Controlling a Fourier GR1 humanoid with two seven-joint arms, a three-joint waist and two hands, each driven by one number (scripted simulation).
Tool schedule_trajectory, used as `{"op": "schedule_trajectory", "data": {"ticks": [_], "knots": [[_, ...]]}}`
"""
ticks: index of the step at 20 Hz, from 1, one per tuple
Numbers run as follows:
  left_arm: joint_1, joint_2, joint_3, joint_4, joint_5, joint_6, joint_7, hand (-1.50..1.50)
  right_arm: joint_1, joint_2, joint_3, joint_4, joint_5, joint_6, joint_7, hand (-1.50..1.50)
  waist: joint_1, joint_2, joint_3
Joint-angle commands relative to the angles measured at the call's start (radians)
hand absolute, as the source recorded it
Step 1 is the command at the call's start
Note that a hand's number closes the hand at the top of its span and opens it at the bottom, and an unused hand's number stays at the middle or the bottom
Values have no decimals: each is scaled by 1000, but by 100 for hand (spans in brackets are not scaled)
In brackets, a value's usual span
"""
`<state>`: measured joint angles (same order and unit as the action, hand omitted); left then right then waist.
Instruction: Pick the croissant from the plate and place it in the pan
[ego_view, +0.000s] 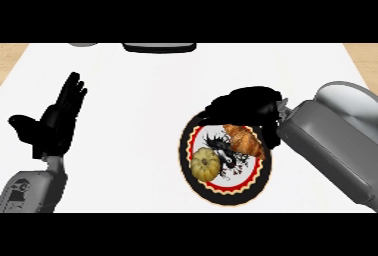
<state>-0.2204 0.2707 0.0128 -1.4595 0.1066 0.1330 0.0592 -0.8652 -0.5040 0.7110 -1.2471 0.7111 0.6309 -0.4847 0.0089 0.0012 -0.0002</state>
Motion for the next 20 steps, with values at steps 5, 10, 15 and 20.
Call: {"op": "schedule_trajectory", "data": {"ticks": [5, 10, 15, 20], "knots": [[28, -26, -16, -40, -35, 9, 16, 0, -20, 0, 41, 9, 166, 7, -51, -150, 3, -2, 0], [-16, -7, 23, -36, -10, -20, 56, 0, 69, 86, 88, 40, 281, -77, 17, -150, -2, -1, 0], [-68, -23, 36, 18, -27, -19, 47, 0, 65, 106, 48, 68, 332, -23, -18, -150, -6, 0, 0], [-29, -30, 40, -13, -44, -22, 42, 0, 107, 107, 36, 45, 409, -33, -30, -150, -6, -1, 0]]}}
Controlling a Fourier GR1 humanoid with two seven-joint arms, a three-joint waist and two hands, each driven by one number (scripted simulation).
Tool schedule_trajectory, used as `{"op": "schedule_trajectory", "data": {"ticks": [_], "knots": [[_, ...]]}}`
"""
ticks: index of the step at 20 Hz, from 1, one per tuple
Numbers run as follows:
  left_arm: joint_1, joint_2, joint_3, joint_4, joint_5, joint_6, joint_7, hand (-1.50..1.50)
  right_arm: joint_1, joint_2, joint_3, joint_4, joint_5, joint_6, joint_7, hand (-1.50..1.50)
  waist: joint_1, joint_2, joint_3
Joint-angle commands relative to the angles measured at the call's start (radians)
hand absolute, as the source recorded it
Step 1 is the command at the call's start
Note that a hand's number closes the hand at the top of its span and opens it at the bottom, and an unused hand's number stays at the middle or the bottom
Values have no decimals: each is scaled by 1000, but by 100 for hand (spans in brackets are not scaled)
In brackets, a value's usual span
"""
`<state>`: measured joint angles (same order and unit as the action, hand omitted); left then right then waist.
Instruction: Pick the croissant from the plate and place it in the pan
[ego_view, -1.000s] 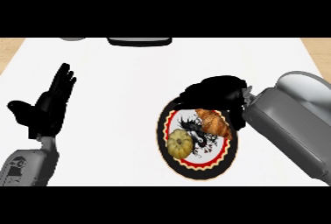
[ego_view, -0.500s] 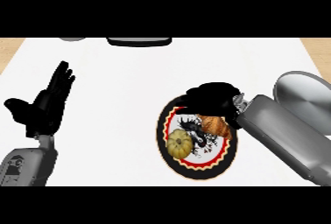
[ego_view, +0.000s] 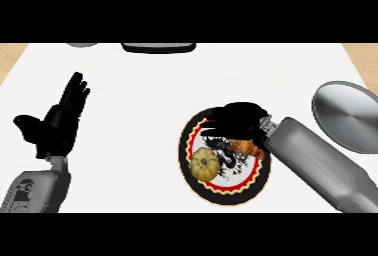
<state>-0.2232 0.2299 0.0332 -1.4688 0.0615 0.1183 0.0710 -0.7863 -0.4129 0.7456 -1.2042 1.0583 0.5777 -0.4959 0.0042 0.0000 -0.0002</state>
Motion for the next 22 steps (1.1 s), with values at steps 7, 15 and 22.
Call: {"op": "schedule_trajectory", "data": {"ticks": [7, 15, 22], "knots": [[-37, -19, 9, -12, -29, 10, 35, 0, 15, 102, 5, 149, 170, -24, -59, -150, 0, 1, 0], [8, 6, 44, 22, -21, -40, -30, 0, 3, 97, 11, 224, 215, -30, -198, 150, 4, 1, 0], [-40, -48, 26, 32, -45, 3, 6, 0, 55, 84, -4, 237, 278, -185, -258, 150, -3, 1, 0]]}}
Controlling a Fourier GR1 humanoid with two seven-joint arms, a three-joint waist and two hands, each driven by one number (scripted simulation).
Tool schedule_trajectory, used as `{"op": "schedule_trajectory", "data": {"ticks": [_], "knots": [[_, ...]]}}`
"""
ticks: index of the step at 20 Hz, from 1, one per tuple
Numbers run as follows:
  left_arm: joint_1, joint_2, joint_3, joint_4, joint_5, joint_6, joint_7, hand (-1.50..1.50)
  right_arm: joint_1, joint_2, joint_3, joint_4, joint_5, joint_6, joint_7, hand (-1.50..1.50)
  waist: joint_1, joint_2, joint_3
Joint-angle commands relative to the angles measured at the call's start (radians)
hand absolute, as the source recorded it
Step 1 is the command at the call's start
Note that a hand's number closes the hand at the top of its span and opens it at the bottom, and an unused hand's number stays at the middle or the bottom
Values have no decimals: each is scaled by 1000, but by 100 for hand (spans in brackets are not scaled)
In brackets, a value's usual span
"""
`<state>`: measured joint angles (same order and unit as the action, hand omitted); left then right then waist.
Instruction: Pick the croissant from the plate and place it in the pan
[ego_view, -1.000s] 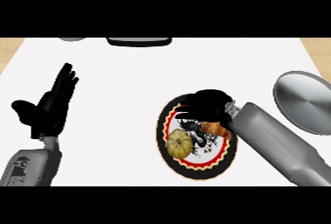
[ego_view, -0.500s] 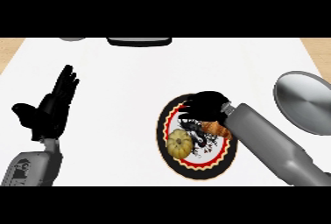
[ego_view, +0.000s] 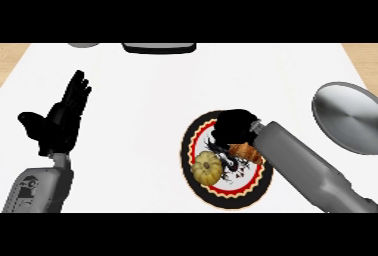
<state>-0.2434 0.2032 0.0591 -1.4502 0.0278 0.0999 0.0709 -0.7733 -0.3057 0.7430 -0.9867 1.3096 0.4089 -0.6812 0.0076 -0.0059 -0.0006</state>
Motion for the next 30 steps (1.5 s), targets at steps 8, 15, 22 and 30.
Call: {"op": "schedule_trajectory", "data": {"ticks": [8, 15, 22, 30], "knots": [[69, 45, 83, 2, 10, 25, 12, 0, 332, 2, -355, -2, -180, 29, 340, 150, -160, -35, 3], [104, 60, 106, -30, 41, 1, 20, 0, 509, 78, -511, -403, -242, -168, 572, 150, -146, -43, -1], [136, 38, 84, -66, 34, -2, -11, 0, 731, 88, -595, -897, -325, -183, 682, 150, -111, -27, -1], [28, 30, 43, -44, 20, -17, 33, 0, 804, 129, -867, -1208, -603, -61, 821, 150, -35, 2, 1]]}}
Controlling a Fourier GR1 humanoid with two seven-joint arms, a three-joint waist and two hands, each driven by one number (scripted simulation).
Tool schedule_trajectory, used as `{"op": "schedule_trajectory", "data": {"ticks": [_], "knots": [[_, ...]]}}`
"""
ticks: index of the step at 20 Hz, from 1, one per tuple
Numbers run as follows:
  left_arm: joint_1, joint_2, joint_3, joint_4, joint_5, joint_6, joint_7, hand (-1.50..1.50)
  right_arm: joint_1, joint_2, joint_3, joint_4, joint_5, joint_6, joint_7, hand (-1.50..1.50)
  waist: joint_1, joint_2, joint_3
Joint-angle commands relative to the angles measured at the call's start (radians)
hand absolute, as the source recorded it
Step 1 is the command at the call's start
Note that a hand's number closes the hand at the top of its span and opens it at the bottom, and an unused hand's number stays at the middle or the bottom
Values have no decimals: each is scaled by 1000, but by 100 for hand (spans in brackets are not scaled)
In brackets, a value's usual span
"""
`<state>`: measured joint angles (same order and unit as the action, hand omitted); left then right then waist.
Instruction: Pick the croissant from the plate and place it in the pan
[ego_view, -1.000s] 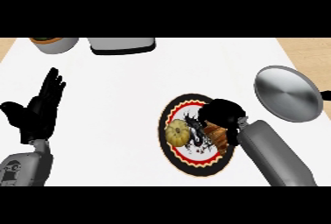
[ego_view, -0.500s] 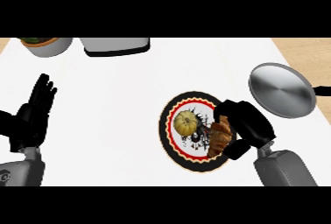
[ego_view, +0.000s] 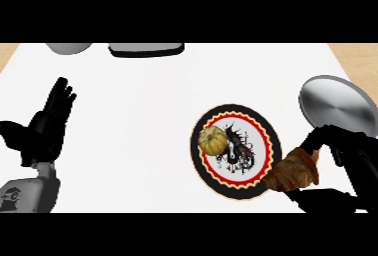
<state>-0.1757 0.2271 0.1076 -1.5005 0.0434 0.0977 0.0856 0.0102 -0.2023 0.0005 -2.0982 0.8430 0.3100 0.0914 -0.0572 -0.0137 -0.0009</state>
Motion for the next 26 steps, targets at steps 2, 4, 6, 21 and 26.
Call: {"op": "schedule_trajectory", "data": {"ticks": [2, 4, 6, 21, 26], "knots": [[-37, -31, -35, 16, -22, 7, -17, 0, -58, 66, -185, -29, -229, 59, 104, 150, 40, 14, 1], [-7, -43, -51, 20, -33, -1, -42, 0, -97, 36, -283, 54, -262, 14, 71, 150, 51, 15, 1], [-25, -20, -29, 6, -19, -13, -21, 0, -196, -43, -379, 175, -330, 45, 57, 150, 59, 15, 1], [-77, -36, -50, 23, -32, -23, 4, 0, -483, -381, -516, 1198, -76, -399, -482, 150, 96, 28, 4], [-87, -42, -48, 27, -21, -33, -8, 0, -610, -426, -557, 1488, -82, -484, -574, 150, 124, 37, 7]]}}
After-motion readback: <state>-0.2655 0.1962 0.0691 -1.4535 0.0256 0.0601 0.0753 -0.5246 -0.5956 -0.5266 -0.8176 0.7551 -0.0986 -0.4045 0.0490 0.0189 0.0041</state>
